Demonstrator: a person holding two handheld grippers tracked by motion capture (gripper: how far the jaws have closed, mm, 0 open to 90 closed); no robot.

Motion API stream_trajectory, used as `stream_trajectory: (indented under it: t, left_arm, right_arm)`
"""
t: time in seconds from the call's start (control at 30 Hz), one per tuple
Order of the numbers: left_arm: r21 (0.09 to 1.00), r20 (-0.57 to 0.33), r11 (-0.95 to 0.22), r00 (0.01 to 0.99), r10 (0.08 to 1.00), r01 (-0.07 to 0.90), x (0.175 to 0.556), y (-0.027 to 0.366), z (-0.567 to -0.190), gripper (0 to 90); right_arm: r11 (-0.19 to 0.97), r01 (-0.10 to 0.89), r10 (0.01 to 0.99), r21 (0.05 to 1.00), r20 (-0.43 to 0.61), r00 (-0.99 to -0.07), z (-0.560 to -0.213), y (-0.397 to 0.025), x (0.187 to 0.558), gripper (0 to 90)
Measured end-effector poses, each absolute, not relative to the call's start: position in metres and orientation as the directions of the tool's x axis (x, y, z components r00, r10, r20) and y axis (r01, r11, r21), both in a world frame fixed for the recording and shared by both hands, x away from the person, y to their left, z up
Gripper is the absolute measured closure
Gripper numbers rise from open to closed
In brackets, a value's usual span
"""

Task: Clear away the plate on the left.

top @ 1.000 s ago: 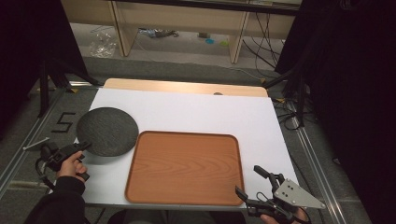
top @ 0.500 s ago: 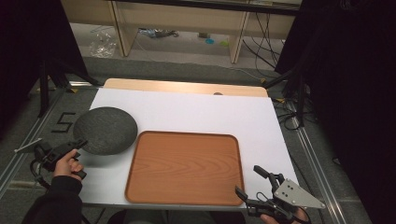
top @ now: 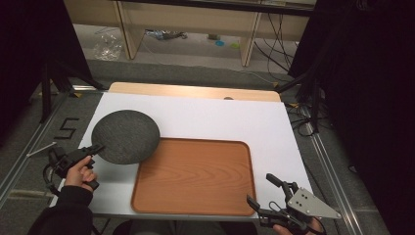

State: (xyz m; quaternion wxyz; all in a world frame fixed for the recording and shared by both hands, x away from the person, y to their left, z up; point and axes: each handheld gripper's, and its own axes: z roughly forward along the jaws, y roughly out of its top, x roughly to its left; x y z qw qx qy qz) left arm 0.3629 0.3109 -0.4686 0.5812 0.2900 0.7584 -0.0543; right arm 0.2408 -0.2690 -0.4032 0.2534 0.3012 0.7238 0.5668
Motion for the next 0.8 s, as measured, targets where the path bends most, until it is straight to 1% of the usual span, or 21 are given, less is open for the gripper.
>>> stream_trajectory:
  t: [0.07,0.1,0.13,0.17,0.23,0.27,0.33,0.47,0.5,0.53,0.63,0.8]
  left_arm:
    - [0.246,-0.915,0.818,-0.153,0.372,0.52,0.364,0.305,-0.468,84.7]
    - [0.248,-0.921,0.811,-0.13,0.367,0.53,0.363,0.302,-0.469,84.6]
    - [0.247,-0.92,0.806,-0.132,0.37,0.538,0.364,0.299,-0.469,84.7]
    - [0.242,-0.922,0.802,-0.13,0.366,0.546,0.364,0.296,-0.468,84.6]
    - [0.243,-0.925,0.789,-0.11,0.364,0.564,0.363,0.291,-0.467,84.5]
    - [0.25,-0.916,0.783,-0.122,0.382,0.57,0.363,0.288,-0.465,84.5]
    - [0.254,-0.919,0.775,-0.105,0.38,0.579,0.363,0.285,-0.465,84.4]
    - [0.256,-0.92,0.742,-0.081,0.385,0.62,0.362,0.27,-0.463,84.3]
    - [0.258,-0.914,0.724,-0.082,0.398,0.64,0.362,0.262,-0.462,84.3]
    - [0.259,-0.918,0.716,-0.064,0.391,0.649,0.361,0.258,-0.463,84.2]
    - [0.253,-0.924,0.698,-0.046,0.379,0.67,0.361,0.246,-0.463,84.2]
    - [0.257,-0.921,0.664,-0.03,0.388,0.703,0.358,0.231,-0.464,83.9]
  right_arm:
    - [0.176,0.146,0.722,0.973,-0.027,-0.691,-0.403,-0.269,0.241,16.0]
    - [0.172,0.16,0.726,0.972,-0.016,-0.687,-0.403,-0.269,0.24,16.0]
    - [0.178,0.137,0.728,0.974,-0.037,-0.684,-0.403,-0.27,0.241,16.0]
    - [0.172,0.16,0.726,0.972,-0.015,-0.687,-0.403,-0.269,0.24,16.0]
    - [0.174,0.161,0.728,0.972,-0.017,-0.685,-0.403,-0.269,0.24,16.0]
    - [0.176,0.141,0.729,0.974,-0.033,-0.684,-0.403,-0.269,0.241,16.0]
    - [0.18,0.152,0.732,0.972,-0.029,-0.681,-0.403,-0.269,0.241,16.0]
    - [0.182,0.16,0.729,0.97,-0.024,-0.684,-0.403,-0.269,0.24,16.1]
    - [0.177,0.16,0.732,0.971,-0.021,-0.681,-0.403,-0.269,0.24,16.0]
    - [0.189,0.153,0.73,0.97,-0.034,-0.683,-0.403,-0.27,0.24,16.0]
    - [0.174,0.143,0.722,0.974,-0.028,-0.691,-0.404,-0.27,0.242,16.0]
    - [0.182,0.149,0.724,0.972,-0.03,-0.689,-0.403,-0.27,0.241,16.1]
